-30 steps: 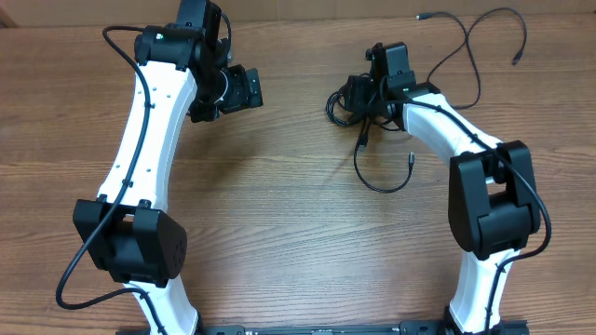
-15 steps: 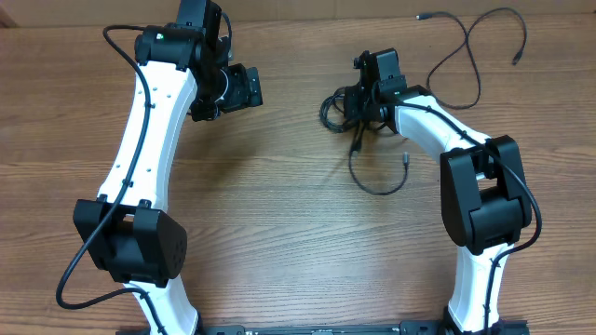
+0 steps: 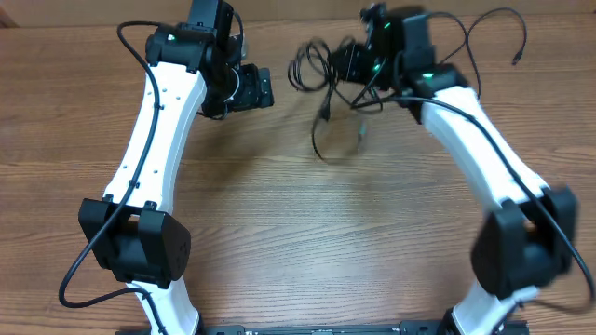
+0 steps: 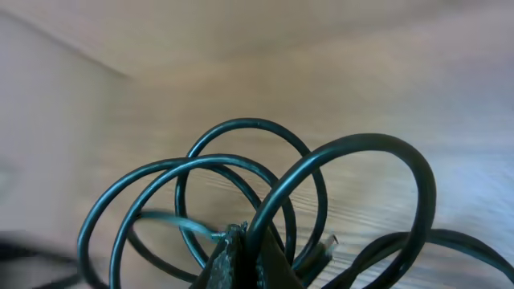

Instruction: Untangle cables

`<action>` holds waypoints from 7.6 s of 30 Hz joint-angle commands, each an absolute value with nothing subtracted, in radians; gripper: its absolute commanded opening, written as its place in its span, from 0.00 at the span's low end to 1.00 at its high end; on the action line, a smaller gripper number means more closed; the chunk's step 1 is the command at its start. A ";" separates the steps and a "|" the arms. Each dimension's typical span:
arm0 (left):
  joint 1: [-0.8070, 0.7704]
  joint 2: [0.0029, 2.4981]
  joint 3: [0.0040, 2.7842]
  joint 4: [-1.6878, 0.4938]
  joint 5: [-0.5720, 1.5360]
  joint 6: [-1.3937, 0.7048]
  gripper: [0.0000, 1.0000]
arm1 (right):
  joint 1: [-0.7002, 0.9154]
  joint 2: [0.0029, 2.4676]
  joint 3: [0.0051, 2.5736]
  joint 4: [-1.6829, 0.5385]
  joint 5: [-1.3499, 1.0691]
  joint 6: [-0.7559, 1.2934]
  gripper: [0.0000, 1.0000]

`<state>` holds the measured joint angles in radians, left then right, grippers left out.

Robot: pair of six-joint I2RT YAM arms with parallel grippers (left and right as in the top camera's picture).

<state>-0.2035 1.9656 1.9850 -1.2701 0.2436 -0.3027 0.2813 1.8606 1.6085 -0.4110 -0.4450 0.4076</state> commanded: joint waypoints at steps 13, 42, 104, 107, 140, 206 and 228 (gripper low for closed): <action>-0.210 1.956 2.009 -1.255 0.627 -0.016 0.78 | 0.281 1.739 1.644 -0.558 -0.272 0.449 0.04; -0.232 1.958 2.009 -1.128 0.529 -0.051 0.68 | 0.372 1.777 1.643 -0.631 -0.403 0.449 0.04; -0.128 1.958 2.009 -1.278 0.249 -0.280 0.04 | 0.037 1.787 1.643 -0.797 0.221 0.561 0.04; -0.128 1.958 2.009 -1.279 0.299 -0.261 0.07 | 0.037 1.786 1.643 -0.797 0.176 0.561 0.04; -0.155 1.958 2.009 -1.296 0.500 -0.119 0.91 | 0.040 1.470 1.684 -0.631 -0.638 0.524 0.04; -0.289 1.958 2.009 -1.260 0.321 -0.218 1.00 | 0.119 1.570 1.622 -1.066 -0.419 0.595 0.04; -0.289 1.958 2.009 -1.259 0.321 -0.218 0.99 | 0.119 1.570 1.622 -1.144 -0.368 0.595 0.04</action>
